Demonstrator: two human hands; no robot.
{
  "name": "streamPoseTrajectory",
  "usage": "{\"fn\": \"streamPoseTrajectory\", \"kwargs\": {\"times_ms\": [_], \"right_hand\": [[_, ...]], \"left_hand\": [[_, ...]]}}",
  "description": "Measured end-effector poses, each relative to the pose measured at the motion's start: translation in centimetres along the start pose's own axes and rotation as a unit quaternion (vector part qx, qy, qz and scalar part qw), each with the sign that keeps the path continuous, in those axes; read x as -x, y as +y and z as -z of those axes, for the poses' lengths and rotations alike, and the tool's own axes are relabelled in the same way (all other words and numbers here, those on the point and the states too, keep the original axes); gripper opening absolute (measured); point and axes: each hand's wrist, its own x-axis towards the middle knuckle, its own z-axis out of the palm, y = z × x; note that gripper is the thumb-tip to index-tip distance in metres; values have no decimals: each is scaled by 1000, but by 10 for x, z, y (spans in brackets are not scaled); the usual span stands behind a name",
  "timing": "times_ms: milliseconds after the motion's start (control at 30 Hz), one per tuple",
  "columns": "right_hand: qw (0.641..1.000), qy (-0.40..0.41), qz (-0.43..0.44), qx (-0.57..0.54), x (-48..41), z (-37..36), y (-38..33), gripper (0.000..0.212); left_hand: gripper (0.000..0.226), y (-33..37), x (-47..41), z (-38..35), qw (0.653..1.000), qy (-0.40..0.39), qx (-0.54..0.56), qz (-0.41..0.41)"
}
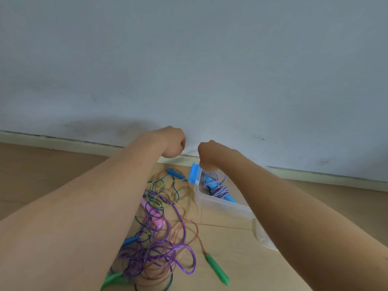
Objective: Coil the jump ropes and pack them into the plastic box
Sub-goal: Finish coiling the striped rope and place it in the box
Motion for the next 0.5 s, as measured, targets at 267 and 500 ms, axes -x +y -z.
{"fn": "streamPoseTrajectory", "kwargs": {"times_ms": [267,500], "right_hand": [[987,-39,-125,-98,-4,-109,65,15],[924,-11,-129,-359,-16,-153,78,23]], "left_hand": [[34,25,-21,-36,998,-49,-19,-20],[24,25,-45,-70,996,-80,-37,-16]]}}
